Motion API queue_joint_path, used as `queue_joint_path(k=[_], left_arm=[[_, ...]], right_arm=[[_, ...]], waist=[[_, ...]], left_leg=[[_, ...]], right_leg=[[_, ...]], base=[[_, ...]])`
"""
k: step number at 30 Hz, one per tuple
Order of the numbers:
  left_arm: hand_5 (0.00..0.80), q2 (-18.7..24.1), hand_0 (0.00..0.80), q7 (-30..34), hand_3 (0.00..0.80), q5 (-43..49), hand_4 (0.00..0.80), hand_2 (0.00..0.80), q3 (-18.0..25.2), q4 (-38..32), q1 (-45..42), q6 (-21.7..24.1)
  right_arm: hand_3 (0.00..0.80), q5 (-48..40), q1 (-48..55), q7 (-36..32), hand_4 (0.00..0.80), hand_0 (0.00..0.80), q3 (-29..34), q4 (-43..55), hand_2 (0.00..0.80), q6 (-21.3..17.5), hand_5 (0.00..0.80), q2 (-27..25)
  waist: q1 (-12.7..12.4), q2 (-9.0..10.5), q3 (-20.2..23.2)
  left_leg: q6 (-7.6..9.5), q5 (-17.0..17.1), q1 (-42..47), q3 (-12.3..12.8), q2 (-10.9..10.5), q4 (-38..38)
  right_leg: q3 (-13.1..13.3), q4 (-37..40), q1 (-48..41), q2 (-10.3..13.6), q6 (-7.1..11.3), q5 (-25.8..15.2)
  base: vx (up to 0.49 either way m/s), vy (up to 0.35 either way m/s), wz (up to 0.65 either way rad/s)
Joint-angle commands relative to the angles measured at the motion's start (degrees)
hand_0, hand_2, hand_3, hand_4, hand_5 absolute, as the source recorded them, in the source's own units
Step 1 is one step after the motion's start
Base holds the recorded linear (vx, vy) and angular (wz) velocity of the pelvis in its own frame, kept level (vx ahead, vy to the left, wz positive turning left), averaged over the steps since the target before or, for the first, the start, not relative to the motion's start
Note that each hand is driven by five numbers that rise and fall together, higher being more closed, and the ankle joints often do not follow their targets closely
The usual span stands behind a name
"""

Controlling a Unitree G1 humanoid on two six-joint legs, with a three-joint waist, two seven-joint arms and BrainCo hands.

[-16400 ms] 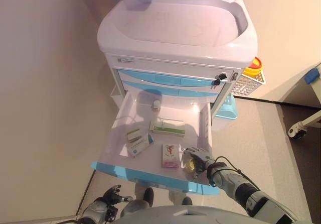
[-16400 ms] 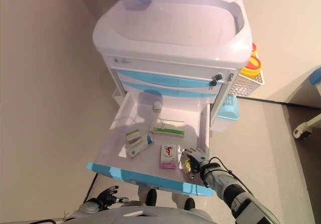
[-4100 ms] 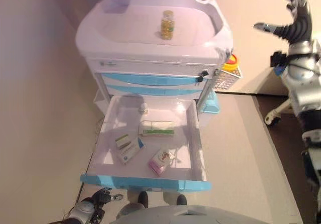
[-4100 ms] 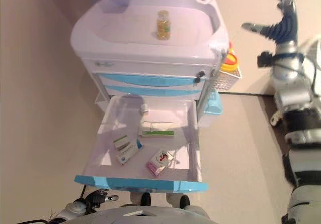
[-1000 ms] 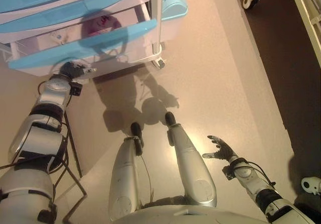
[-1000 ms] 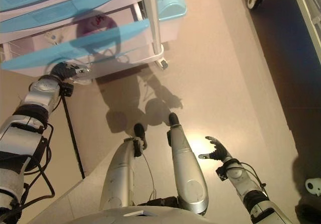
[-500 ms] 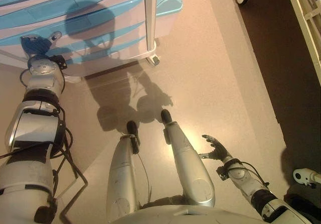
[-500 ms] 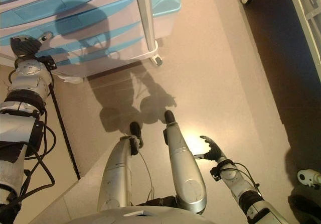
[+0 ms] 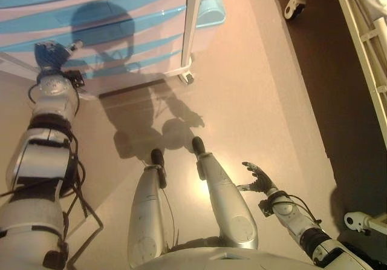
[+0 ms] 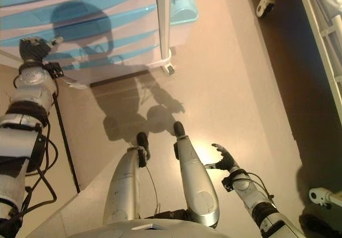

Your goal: Open the drawer and pick up the medicine

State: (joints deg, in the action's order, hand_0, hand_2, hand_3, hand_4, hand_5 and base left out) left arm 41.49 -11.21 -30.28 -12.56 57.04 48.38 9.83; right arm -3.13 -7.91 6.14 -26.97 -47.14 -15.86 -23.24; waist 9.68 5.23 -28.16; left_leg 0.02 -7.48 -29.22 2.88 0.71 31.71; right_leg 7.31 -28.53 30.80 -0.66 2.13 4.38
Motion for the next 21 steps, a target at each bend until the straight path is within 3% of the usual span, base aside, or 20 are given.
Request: queue_joint_path(k=[1,5,9,15,21], left_arm=[[0.0,-4.11,0.0,7.87,0.0,-4.8,0.0,0.0,4.13,-4.03,-12.69,4.92],[0.0,-14.37,0.0,13.15,0.0,-5.81,0.0,0.0,6.54,-4.86,-28.03,6.87],[0.0,-20.51,0.0,15.22,0.0,-7.81,0.0,0.0,9.11,-1.16,-37.93,8.73],[0.0,-25.4,0.0,16.18,0.0,-9.89,0.0,0.0,13.95,4.33,-46.18,10.07],[0.0,-25.87,0.0,18.05,0.0,4.59,0.0,0.0,9.71,9.4,-48.4,10.26]], right_arm=[[0.0,0.34,1.29,-1.16,0.0,0.0,0.85,0.85,0.0,-0.6,0.0,1.73],[0.0,-0.97,2.24,-5.23,0.0,0.0,4.62,-3.69,0.0,-1.85,0.0,3.08],[0.0,-3.9,3.69,-10.13,0.0,0.0,8.85,-7.5,0.0,-1.17,0.0,4.16],[0.0,-8.12,6.57,-16.12,0.0,0.0,14.88,-14.62,0.0,1.13,0.0,6.97],[0.0,-6.55,6.98,-18.97,0.0,0.0,16.5,-21.42,0.0,2.56,0.0,8.64]], waist=[[-2.58,-2.97,3.51],[-5.3,-4.11,5.81],[-7.34,-4.8,9.29],[-9.95,-4.82,15.59],[-11.23,-4.55,20.01]], left_leg=[[5.05,-2.39,6.03,1.7,-5.08,-5.95],[4.16,-0.54,11.33,-0.51,-6.19,-10.27],[3.04,1.6,16.36,-2.65,-6.37,-15.54],[1.6,3.84,24.1,-5.1,-5.88,-23.63],[0.92,5.36,28.7,-5.44,-5.12,-28.88]], right_leg=[[-1.42,6.98,-4.79,0.96,-0.96,-2.55],[-4.03,9.94,-11.22,3.11,-0.88,-2.13],[-6.34,14.19,-17.5,3.82,-1.02,-2.16],[-9.78,21.15,-26.19,4.22,-0.86,-3.03],[-11.84,25.68,-30.81,3.96,-0.36,-4.37]], base=[[0.029,0.024,0.04],[0.067,0.023,0.19],[0.06,0.013,0.35],[0.102,-0.007,0.33],[0.024,-0.022,0.2]])
